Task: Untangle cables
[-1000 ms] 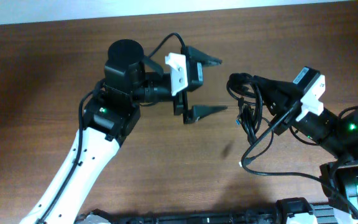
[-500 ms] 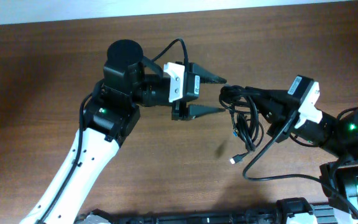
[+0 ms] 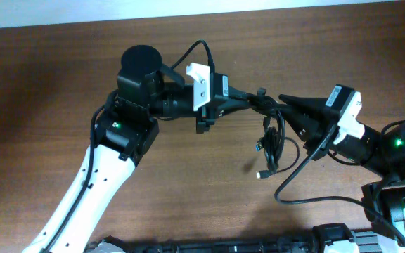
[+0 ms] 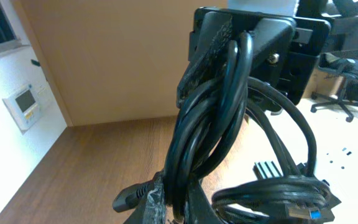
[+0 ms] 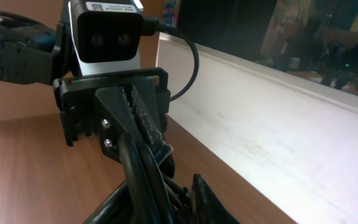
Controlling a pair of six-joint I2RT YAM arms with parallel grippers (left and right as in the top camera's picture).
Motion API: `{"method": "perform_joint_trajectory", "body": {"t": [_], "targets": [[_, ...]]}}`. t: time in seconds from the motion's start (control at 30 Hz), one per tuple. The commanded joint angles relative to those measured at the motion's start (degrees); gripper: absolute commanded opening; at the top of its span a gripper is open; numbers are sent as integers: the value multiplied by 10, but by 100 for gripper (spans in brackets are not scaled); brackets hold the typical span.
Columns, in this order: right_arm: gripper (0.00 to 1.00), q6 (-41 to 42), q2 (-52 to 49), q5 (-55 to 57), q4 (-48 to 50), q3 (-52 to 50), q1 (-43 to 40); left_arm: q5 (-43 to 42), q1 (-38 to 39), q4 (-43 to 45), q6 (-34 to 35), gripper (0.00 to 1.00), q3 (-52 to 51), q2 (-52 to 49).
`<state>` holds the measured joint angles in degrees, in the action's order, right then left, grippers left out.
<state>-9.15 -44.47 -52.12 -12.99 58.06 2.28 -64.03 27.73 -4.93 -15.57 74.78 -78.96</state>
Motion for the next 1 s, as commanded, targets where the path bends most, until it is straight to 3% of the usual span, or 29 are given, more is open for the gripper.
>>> {"method": "perform_joint_trajectory", "body": {"t": [0.0, 0.13, 0.2, 0.23, 0.37, 0.67, 0.93, 0.97], "targets": [[17, 4, 5, -15, 7, 3, 3, 38, -2, 1, 23, 0, 7, 12], [4, 4, 5, -15, 17, 3, 3, 39, 12, 1, 23, 0, 7, 12], [4, 4, 5, -15, 17, 3, 3, 52, 17, -2, 23, 0, 7, 11], [4, 4, 5, -15, 22, 3, 3, 82, 17, -13, 23, 0, 7, 11], [4, 4, 5, -30, 69, 3, 3, 246, 17, -52, 130, 0, 7, 11], [4, 4, 5, -79, 96, 3, 3, 265, 17, -78, 163, 0, 7, 10], [4, 4, 1, -117, 99, 3, 3, 239, 17, -71, 159, 0, 7, 10], [4, 4, -1, -112, 98, 3, 3, 219, 17, -66, 158, 4, 7, 10]]}}
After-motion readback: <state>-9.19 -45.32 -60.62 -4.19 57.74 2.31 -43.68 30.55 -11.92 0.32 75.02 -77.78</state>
